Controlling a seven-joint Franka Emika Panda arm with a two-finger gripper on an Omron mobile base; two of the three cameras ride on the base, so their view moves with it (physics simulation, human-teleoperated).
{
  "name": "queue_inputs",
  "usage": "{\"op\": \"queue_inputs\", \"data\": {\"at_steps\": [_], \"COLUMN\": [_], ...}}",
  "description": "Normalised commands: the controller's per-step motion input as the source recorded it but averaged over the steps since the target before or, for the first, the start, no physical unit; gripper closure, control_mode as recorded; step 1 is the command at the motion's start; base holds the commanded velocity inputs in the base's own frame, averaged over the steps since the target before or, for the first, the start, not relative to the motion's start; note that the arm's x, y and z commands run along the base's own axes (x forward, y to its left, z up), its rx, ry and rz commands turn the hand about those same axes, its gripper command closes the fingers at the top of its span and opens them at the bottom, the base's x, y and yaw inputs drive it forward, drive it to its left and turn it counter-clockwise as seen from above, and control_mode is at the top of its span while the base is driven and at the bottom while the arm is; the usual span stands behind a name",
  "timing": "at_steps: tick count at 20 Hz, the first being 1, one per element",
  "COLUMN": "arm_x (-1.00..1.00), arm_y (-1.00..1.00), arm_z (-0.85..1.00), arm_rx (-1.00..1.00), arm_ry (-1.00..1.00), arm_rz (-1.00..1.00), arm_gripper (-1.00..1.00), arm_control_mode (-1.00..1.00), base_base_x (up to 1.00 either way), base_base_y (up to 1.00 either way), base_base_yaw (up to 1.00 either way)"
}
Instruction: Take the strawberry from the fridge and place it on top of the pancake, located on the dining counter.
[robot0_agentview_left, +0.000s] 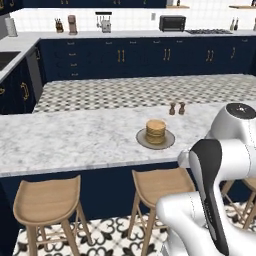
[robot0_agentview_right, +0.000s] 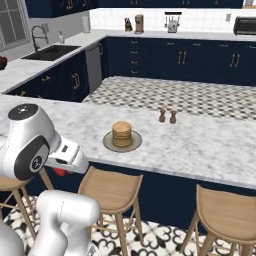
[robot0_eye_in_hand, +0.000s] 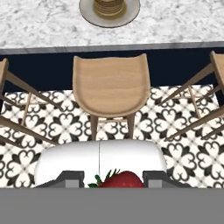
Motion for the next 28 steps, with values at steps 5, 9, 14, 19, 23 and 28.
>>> {"op": "queue_inputs", "data": {"at_steps": [5,9,14,19,23,28], "arm_x": [0.0,0.0,0.51,1.0,1.0,1.0], "arm_y": [0.0,0.0,0.0,0.0,0.0,0.0], "arm_z": [0.0,0.0,0.08,0.37,0.31,0.0], "arm_rx": [0.0,0.0,0.0,0.0,0.0,0.0], "arm_ry": [0.0,0.0,0.0,0.0,0.01,0.0], "arm_rz": [0.0,0.0,-0.02,-0.03,0.0,0.0], "arm_gripper": [1.0,1.0,1.0,1.0,1.0,1.0], "arm_control_mode": [1.0,1.0,-1.0,-1.0,-1.0,-1.0], "base_base_x": [0.88,0.8,0.31,0.0,0.0,0.0], "base_base_y": [0.33,0.02,0.04,0.0,0.0,0.0], "base_base_yaw": [-0.12,-0.07,-0.02,0.0,0.0,0.0]}}
